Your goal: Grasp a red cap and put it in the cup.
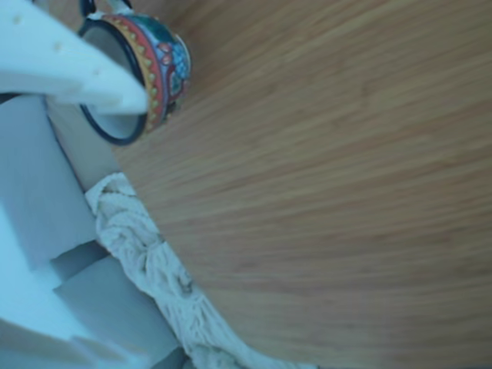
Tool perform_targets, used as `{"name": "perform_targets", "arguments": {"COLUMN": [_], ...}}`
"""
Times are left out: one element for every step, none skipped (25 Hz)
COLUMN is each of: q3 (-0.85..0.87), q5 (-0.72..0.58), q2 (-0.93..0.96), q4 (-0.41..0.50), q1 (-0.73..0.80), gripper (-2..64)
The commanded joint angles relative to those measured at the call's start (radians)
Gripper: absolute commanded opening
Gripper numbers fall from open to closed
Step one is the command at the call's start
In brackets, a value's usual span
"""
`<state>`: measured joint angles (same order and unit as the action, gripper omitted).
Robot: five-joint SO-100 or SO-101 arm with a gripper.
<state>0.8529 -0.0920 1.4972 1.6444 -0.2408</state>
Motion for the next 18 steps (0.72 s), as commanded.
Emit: {"name": "perform_targets", "arguments": {"q3": [0.029,0.049,0.066,0.081,0.097,0.109,0.123,0.133,0.146,0.164,0.184,0.206,0.232,0.253,0.278,0.304,0.330,0.359], "q5": [-0.003,-0.006,-0.006,-0.008,-0.008,-0.008,-0.008,-0.009,-0.009,-0.009,-0.009,-0.009,-0.008,-0.006,-0.006,-0.008,-0.008,-0.008], "q2": [0.115,0.135,0.155,0.175,0.198,0.218,0.236,0.255,0.270,0.288,0.305,0.325,0.344,0.360,0.376,0.391,0.405,0.419], "q4": [0.069,0.069,0.067,0.066,0.063,0.060,0.057,0.057,0.060,0.060,0.061,0.061,0.060,0.058,0.058,0.057,0.055,0.051], "q1": [0.002,0.002,0.002,0.002,0.002,0.002,0.003,0.015,0.031,0.052,0.078,0.104,0.132,0.155,0.178,0.202,0.225,0.245], "gripper": [38.0,38.0,38.0,38.0,38.0,38.0,38.0,38.0,38.0,38.0,38.0,38.0,38.0,38.0,38.0,38.0,38.0,38.0]}}
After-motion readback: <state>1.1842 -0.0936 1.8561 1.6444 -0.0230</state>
